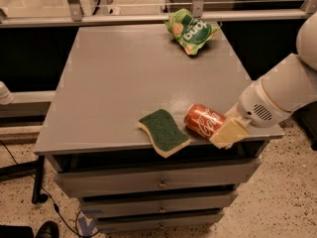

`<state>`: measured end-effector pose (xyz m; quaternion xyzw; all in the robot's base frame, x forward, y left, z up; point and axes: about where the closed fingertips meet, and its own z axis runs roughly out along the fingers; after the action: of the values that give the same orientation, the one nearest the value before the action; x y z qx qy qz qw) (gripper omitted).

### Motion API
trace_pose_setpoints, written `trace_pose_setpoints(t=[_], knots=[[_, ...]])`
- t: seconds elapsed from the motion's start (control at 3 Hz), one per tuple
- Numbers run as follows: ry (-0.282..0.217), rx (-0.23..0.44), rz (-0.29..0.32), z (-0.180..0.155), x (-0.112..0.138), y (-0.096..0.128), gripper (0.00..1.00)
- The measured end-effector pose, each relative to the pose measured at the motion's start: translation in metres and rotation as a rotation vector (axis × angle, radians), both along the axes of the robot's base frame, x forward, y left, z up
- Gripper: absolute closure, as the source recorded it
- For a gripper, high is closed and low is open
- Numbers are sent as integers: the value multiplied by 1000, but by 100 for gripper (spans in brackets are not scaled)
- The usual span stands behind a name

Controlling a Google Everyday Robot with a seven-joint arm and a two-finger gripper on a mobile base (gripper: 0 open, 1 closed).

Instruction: Move coke can near sponge

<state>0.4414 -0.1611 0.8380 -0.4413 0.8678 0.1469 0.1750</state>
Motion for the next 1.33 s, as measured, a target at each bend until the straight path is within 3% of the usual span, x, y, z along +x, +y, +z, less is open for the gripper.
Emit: trace_pose_setpoints(t=[0.33, 0.67, 1.33], knots=[[1, 0, -1, 0, 0, 0, 100], [-68, 28, 18, 11, 42, 20, 82], [-81, 32, 26, 16, 47, 25, 36]])
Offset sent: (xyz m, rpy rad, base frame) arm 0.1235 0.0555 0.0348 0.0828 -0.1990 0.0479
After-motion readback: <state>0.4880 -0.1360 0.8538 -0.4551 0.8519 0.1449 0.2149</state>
